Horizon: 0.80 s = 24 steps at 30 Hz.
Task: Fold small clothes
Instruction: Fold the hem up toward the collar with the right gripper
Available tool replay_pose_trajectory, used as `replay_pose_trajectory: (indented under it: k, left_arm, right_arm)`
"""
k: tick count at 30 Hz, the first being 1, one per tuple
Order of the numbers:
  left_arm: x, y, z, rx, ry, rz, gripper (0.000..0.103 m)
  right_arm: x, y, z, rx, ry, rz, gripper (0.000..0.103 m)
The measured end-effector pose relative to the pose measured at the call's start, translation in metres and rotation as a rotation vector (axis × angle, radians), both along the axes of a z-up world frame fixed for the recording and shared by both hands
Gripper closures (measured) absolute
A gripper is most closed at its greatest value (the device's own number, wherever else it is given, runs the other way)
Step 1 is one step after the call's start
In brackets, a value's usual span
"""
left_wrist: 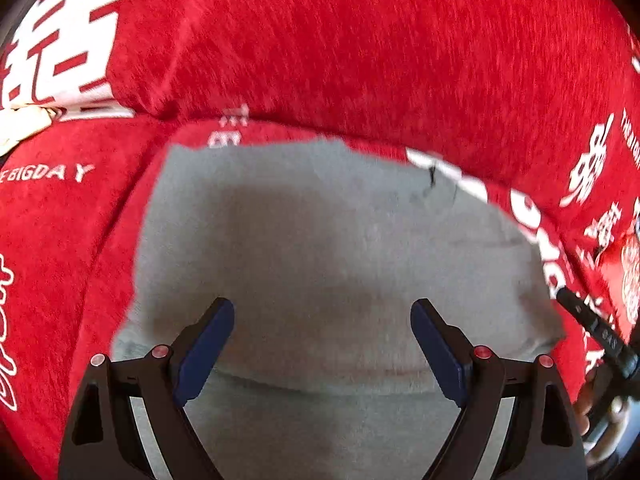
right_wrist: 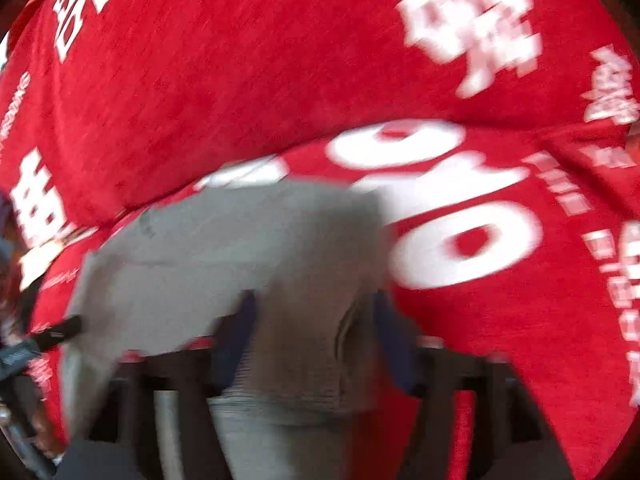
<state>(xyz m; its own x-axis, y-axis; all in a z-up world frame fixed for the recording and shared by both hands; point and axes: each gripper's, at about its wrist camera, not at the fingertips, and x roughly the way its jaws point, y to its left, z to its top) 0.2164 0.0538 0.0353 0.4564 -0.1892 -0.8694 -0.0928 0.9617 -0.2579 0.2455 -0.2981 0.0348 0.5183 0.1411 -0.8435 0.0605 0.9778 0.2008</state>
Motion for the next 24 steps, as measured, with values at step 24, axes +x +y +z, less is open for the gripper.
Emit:
replay_pose_trajectory:
  k: [24]
  left_arm:
    - [-0.042, 0.039, -0.033, -0.061, 0.073, -0.062, 0.013]
  right_arm:
    - [-0.061, 0.107, 0.002, -0.171, 0.068, 0.384, 0.031]
